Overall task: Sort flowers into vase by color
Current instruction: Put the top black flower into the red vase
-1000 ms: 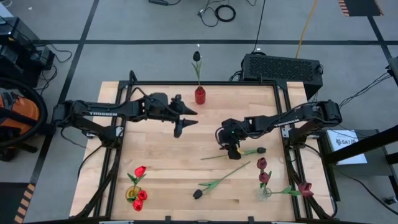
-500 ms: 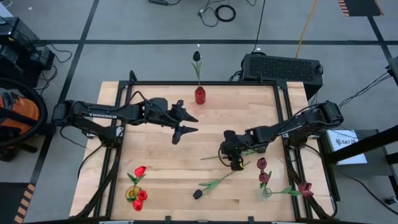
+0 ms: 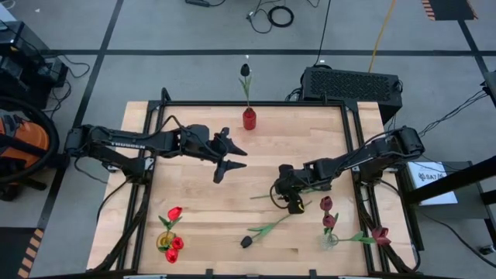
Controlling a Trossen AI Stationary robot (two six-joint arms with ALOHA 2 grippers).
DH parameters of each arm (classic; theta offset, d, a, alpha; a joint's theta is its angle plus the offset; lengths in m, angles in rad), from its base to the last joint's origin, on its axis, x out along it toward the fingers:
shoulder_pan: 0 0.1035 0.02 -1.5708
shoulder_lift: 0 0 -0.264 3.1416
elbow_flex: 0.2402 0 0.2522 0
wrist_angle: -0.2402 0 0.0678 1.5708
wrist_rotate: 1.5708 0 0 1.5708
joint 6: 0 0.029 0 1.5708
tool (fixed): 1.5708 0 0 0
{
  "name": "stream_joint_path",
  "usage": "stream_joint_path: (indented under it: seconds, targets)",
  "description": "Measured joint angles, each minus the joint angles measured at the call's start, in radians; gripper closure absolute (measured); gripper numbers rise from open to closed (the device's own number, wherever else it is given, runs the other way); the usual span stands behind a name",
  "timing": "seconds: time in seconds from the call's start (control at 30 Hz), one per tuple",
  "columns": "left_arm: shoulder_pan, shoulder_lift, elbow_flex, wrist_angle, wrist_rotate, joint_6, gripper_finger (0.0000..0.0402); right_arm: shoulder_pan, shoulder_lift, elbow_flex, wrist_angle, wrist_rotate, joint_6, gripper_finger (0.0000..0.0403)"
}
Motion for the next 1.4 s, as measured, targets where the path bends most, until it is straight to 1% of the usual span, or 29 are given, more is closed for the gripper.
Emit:
stream_joint_path:
  seconds: [0.4,0.53,0.63,0.83,0.93,1.0,1.07,1.33,1.4]
  targets:
    - [-0.009,0.000,0.000,-0.027,-0.002,0.026,0.0207,0.000,0.035,0.000,-0.025,0.003,0.018,0.0298]
    - [-0.009,0.000,0.000,-0.037,-0.002,0.026,0.0207,0.000,0.068,0.000,-0.048,0.037,0.024,0.0296]
    - [-0.009,0.000,0.000,-0.036,-0.002,0.026,0.0207,0.000,0.095,0.001,-0.058,0.053,0.026,0.0283]
    - [-0.009,0.000,0.000,-0.034,-0.002,0.025,0.0207,0.001,0.105,0.003,-0.057,0.077,0.026,0.0243]
    - [-0.009,0.000,0.000,-0.034,-0.002,0.026,0.0207,-0.001,0.105,0.003,-0.072,0.080,0.018,0.0239]
    - [-0.009,0.000,0.000,-0.034,-0.002,0.026,0.0207,-0.003,0.105,0.004,-0.091,0.080,0.011,0.0248]
    - [-0.009,0.000,0.000,-0.034,-0.002,0.026,0.0207,-0.003,0.105,0.005,-0.105,0.083,0.009,0.0268]
    - [-0.009,0.000,0.000,-0.033,-0.002,0.026,0.0207,-0.002,0.100,0.010,-0.128,0.083,-0.021,0.0389]
    - [-0.009,0.000,0.000,-0.032,-0.003,0.026,0.0207,-0.003,0.100,0.028,-0.142,0.085,-0.041,0.0395]
